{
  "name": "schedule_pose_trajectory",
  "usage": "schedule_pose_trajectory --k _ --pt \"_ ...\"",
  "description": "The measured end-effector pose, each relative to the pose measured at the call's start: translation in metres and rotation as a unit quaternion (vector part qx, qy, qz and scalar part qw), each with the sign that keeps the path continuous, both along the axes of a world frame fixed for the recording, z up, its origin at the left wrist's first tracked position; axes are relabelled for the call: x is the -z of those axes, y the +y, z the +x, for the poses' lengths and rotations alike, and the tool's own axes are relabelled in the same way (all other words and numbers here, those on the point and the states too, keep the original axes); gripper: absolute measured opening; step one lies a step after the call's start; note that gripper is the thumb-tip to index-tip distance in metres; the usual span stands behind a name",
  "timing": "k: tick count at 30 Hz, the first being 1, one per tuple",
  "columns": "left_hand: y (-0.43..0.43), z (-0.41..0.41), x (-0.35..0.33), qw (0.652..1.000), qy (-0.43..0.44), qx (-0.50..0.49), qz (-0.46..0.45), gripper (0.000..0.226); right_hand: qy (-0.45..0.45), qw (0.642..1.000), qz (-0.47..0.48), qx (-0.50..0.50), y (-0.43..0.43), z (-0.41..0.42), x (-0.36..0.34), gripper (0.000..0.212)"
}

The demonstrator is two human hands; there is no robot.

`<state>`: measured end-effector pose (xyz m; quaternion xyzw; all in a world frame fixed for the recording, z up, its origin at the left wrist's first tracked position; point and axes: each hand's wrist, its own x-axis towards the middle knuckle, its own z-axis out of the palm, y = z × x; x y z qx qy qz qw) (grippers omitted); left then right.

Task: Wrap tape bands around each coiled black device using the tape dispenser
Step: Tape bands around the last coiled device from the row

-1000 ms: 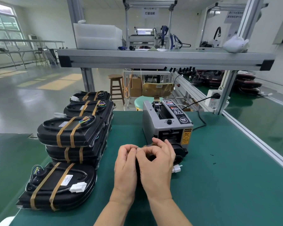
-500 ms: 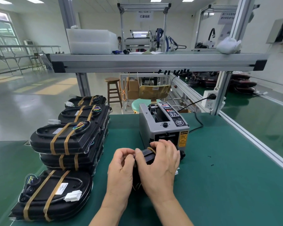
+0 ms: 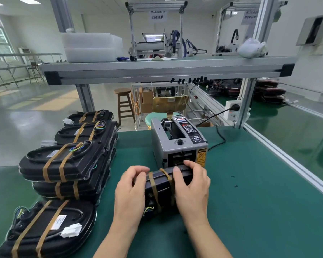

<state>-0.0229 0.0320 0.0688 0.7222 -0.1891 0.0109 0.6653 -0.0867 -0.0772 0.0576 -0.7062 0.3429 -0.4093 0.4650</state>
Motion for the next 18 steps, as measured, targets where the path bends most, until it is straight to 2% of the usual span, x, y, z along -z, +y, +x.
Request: schedule_pose_trajectory --k 3,5,6,9,15,18 --pt "-0.003 0.0 -0.006 0.99 -0.119 0.005 0.081 0.013 -0.024 0.999 0.036 0.01 -0.004 0.002 0.003 0.026" --pt "-0.003 0.002 -0.008 0.974 -0.152 0.025 0.169 0.02 -0.078 0.989 0.121 0.023 -0.013 0.003 0.002 0.01" --pt "-0.002 0.004 -0.009 0.968 -0.157 0.032 0.192 0.024 -0.111 0.977 0.181 0.03 -0.02 0.003 0.001 0.009" --pt "0.004 0.008 -0.011 0.97 -0.154 0.057 0.178 0.026 -0.134 0.95 0.279 0.036 -0.044 0.004 0.0 0.017" --pt "0.023 0.018 -0.015 0.961 -0.182 0.076 0.194 0.031 -0.097 0.944 0.315 -0.01 -0.053 0.015 0.001 0.006" --pt "0.032 0.022 -0.019 0.958 -0.177 0.088 0.209 0.029 -0.101 0.94 0.327 -0.003 -0.053 0.022 0.001 0.014"
